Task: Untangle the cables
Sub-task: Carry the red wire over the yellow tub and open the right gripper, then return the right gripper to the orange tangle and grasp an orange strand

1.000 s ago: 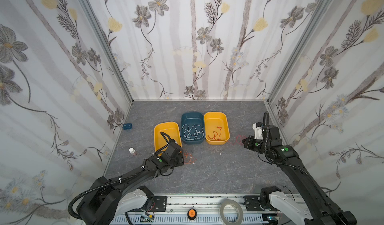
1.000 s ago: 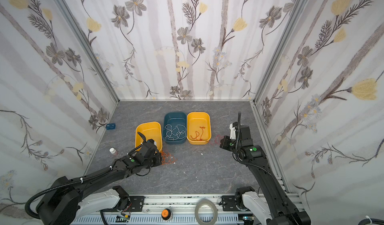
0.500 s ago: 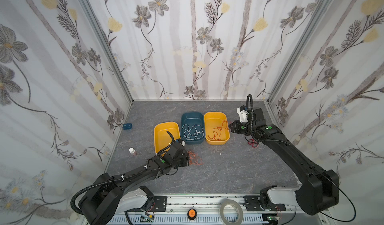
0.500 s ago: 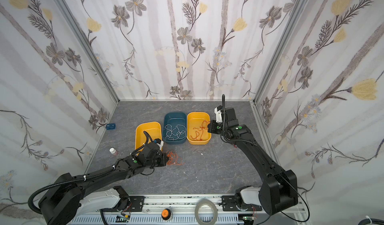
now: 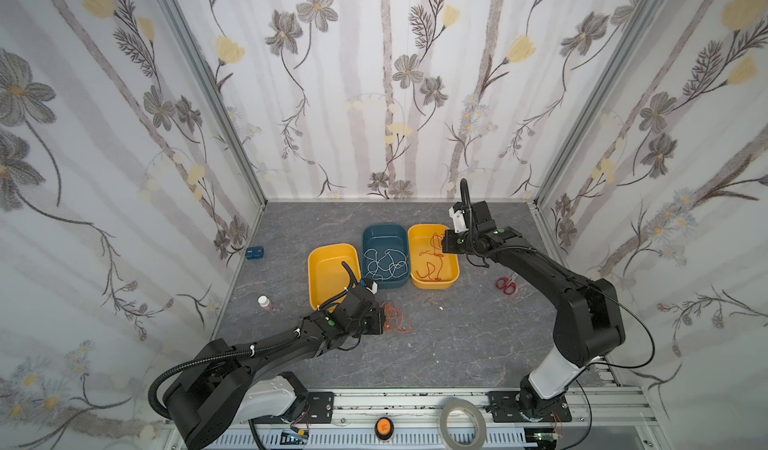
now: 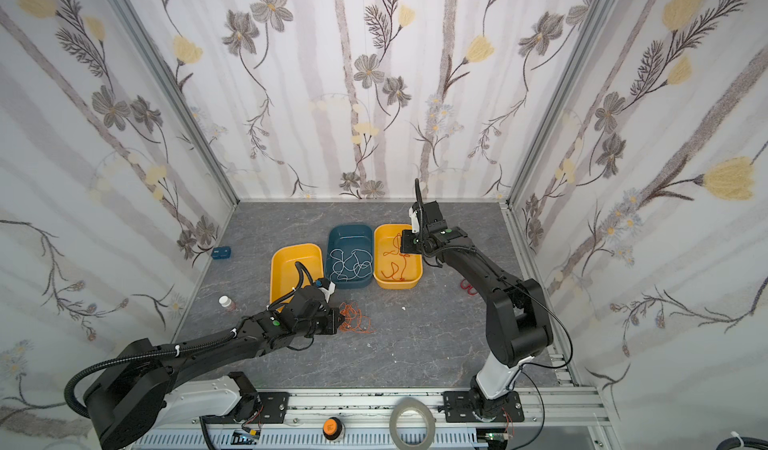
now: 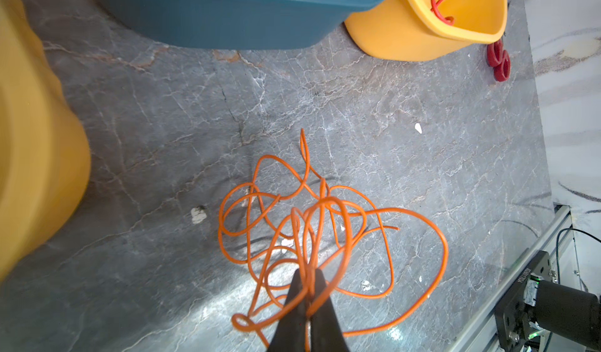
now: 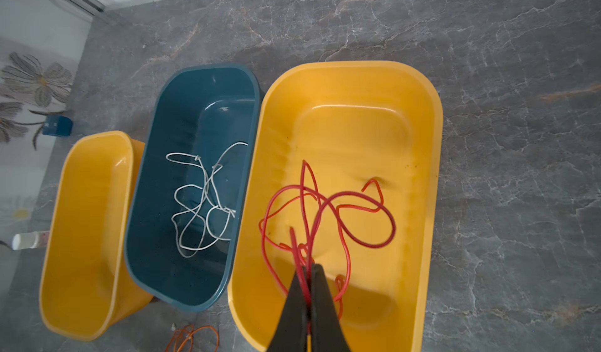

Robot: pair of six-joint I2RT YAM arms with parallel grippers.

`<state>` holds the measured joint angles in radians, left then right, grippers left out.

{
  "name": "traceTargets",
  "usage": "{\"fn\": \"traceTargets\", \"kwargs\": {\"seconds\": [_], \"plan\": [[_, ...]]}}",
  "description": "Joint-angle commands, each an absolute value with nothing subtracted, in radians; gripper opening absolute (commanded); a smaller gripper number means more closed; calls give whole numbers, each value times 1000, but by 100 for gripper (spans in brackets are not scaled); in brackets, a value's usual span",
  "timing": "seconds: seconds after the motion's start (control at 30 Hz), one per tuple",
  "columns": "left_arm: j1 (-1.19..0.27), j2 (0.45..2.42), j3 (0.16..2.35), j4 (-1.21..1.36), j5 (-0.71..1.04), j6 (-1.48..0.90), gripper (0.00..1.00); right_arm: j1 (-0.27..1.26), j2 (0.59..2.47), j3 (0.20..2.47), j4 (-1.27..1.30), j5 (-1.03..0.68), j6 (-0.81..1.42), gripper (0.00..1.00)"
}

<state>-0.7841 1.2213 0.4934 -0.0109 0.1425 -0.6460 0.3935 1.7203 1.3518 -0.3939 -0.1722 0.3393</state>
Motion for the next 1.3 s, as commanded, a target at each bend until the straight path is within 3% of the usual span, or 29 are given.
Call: {"fn": "traceTargets", "kwargs": {"seconds": [0.0,0.13,0.23,0.3,0.43,0.8,1.27], "plan": [[-789,1233,504,25,143,-643,3,399,1780,1412,-425,-142,270,6],[-799,1241,509,34,146,-644,6,401,1849,1452,-441,-169,268,11],[-803,1241,510,37,148,-644,8,403,1853,1458,-446,-167,268,35],[-803,1241,510,37,149,-644,9,403,1841,1453,-447,-163,268,40],[-804,1238,512,29,138,-640,12,402,1798,1434,-462,-158,265,42],[-803,1214,531,-29,114,-638,35,438,1515,1186,-429,-250,315,49],[-798,1185,531,-108,81,-633,64,648,1331,792,-281,-334,495,48]]}}
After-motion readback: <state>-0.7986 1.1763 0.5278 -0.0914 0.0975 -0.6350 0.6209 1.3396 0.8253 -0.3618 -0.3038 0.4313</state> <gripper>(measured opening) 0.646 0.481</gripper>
